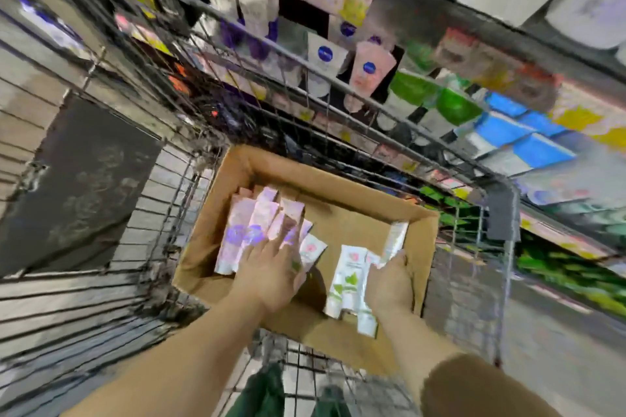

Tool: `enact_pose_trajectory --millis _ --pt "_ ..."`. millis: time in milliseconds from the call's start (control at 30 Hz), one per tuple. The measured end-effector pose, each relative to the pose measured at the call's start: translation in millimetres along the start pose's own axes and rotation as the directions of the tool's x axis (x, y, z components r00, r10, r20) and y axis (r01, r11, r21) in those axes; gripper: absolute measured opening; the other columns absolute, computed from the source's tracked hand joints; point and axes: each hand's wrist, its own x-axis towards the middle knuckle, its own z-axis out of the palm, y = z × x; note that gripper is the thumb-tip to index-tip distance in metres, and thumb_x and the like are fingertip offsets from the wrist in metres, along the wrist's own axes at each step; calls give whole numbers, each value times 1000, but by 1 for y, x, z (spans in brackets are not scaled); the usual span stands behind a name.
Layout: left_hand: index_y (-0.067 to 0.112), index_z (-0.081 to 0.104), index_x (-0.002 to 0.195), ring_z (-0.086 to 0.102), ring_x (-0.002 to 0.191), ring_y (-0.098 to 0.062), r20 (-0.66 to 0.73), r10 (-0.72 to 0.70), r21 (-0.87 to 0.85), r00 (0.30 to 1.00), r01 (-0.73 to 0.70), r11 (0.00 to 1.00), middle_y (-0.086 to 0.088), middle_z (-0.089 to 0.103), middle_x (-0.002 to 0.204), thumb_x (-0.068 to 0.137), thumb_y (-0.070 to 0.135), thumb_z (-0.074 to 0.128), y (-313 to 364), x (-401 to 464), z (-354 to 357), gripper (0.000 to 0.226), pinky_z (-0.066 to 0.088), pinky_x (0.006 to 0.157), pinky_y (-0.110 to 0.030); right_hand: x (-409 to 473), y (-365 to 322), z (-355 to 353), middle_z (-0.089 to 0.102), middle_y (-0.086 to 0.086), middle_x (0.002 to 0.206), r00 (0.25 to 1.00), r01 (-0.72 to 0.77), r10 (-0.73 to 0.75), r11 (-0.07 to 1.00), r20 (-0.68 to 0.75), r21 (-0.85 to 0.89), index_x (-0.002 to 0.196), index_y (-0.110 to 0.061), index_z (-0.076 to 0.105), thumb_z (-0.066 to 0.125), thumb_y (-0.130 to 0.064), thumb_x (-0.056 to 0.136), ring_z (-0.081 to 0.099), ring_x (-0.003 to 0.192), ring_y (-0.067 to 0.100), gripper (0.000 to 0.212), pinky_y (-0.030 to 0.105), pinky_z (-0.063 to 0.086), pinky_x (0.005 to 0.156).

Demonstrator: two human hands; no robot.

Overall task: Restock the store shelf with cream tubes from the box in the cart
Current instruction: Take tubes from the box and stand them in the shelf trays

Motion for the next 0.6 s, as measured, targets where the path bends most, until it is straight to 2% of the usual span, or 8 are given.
enact_pose_trajectory --millis 67,167,300,367,433,467,533,600 --pt "23 59 106 55 107 -31 -3 3 -4 1000 -3 1000 -4 61 113 73 65 17 -5 5 2 68 41 87 -40 13 -7 3 42 24 142 998 -62 63 996 -17 70 149 1 20 49 -40 98 52 123 39 72 43 50 92" --pt "24 60 102 54 107 -31 -36 27 -38 999 -29 999 -3 60 111 74 65 14 -4 12 -1 67 40 87 -39 27 -14 2 59 20 125 996 -87 80 980 49 177 126 -1 52 56 -47 91 61 110 37 58 41 54 85" --pt "18 62 108 53 116 -31 -32 -21 -198 999 15 980 -8 61 118 89 57 37 6 22 -5 50 42 94 -38 20 -16 -6 65 18 114 993 -115 99 945 68 307 114 -4 59 62 -40 89 64 100 36 44 33 48 69" --pt "17 59 124 51 124 -27 49 -63 -356 997 77 931 -8 58 131 94 55 45 20 26 -12 50 42 101 -35 3 -18 -9 67 11 106 999 -44 38 936 25 350 104 -14 55 67 -35 84 65 92 33 32 33 50 69" --pt "18 48 140 52 126 -22 233 -54 -559 971 179 809 -3 54 139 92 55 51 39 28 -26 60 42 103 -31 -17 -25 -11 64 3 101 998 51 -60 917 10 395 100 -21 50 69 -27 83 64 90 29 26 31 48 69" --pt "19 48 138 57 118 -19 294 -35 -664 955 230 711 -1 59 134 91 56 54 48 29 -34 61 45 99 -26 -27 -30 -11 61 1 102 995 91 -102 907 5 411 103 -22 50 68 -23 83 62 93 28 26 30 47 71" --pt "17 57 124 66 93 -11 335 -33 -805 942 304 509 -4 69 114 92 46 59 56 30 -43 44 52 80 -15 -41 -38 -11 57 -1 108 984 165 -175 880 -20 446 110 -23 51 67 -15 82 59 101 27 34 35 50 80" --pt "14 59 115 68 86 -11 303 -79 -864 950 309 396 -4 71 103 92 33 62 53 31 -45 30 56 76 -20 -46 -38 -10 56 -1 116 965 236 -261 860 -8 453 112 -27 48 72 -14 76 58 105 25 45 41 50 89"
